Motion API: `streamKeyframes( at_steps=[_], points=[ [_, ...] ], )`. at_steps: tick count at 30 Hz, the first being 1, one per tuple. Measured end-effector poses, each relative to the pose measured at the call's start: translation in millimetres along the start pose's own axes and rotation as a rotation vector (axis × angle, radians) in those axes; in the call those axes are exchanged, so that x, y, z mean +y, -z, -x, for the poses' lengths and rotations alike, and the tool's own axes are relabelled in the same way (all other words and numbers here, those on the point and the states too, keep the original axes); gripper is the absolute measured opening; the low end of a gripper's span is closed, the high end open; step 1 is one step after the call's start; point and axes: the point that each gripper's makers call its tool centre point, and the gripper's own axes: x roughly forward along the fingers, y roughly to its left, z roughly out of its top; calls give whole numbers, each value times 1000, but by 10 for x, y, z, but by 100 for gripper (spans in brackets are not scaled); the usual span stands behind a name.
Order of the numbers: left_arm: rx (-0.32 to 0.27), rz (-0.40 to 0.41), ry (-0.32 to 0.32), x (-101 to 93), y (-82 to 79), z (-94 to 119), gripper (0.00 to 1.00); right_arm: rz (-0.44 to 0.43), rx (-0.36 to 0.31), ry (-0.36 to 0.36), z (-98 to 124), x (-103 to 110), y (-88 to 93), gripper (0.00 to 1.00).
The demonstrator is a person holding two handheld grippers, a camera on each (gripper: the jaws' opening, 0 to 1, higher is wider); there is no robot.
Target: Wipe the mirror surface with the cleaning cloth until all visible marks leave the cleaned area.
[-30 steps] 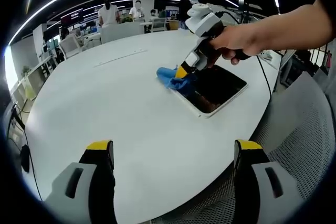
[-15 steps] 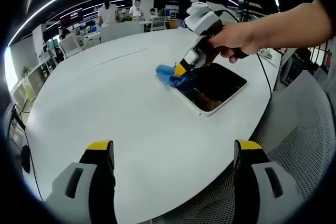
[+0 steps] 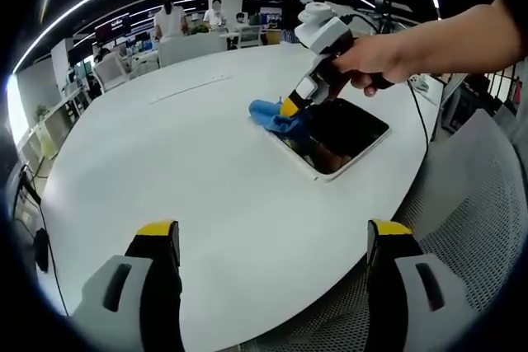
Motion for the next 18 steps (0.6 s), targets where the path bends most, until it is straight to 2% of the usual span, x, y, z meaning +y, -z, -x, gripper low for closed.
streamKeyframes(
  at_steps=[18],
  points=[
    [-14, 8, 5, -3, -24, 5, 95, 7, 3, 37, 97, -237, 64, 1]
  ],
)
